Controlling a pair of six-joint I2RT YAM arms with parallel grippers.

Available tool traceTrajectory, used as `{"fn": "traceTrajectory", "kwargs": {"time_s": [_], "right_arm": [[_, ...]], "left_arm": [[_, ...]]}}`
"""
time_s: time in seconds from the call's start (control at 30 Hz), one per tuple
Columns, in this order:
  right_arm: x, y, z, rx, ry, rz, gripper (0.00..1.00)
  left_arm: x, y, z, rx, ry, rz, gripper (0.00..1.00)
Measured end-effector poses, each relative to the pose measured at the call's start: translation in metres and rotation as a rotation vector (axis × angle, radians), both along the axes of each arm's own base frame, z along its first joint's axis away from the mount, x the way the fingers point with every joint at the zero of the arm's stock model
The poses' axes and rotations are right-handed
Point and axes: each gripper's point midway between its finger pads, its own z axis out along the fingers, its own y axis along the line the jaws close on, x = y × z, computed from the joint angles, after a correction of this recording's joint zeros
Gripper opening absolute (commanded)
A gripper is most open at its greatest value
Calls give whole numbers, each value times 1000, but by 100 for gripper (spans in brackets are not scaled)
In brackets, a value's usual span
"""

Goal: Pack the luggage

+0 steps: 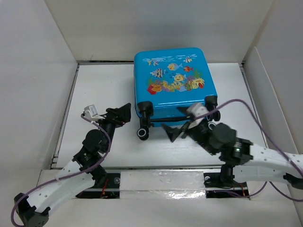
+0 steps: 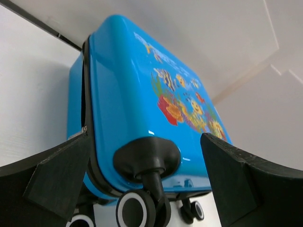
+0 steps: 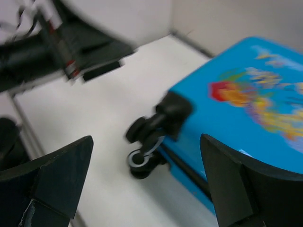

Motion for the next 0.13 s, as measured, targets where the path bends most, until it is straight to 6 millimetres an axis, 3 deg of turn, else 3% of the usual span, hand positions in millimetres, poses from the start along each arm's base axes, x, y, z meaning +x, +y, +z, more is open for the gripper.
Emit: {"fn": "traceTrajectory", "kwargs": {"time_s": [0.07, 0.13], "right_arm": [[10, -43, 29, 93, -29, -110, 100], [21, -83, 46, 167, -50, -208, 100]], "left_arm": [[-2, -4, -2, 19, 3, -30, 99], [-5, -7, -3, 31, 1, -53, 99]]}}
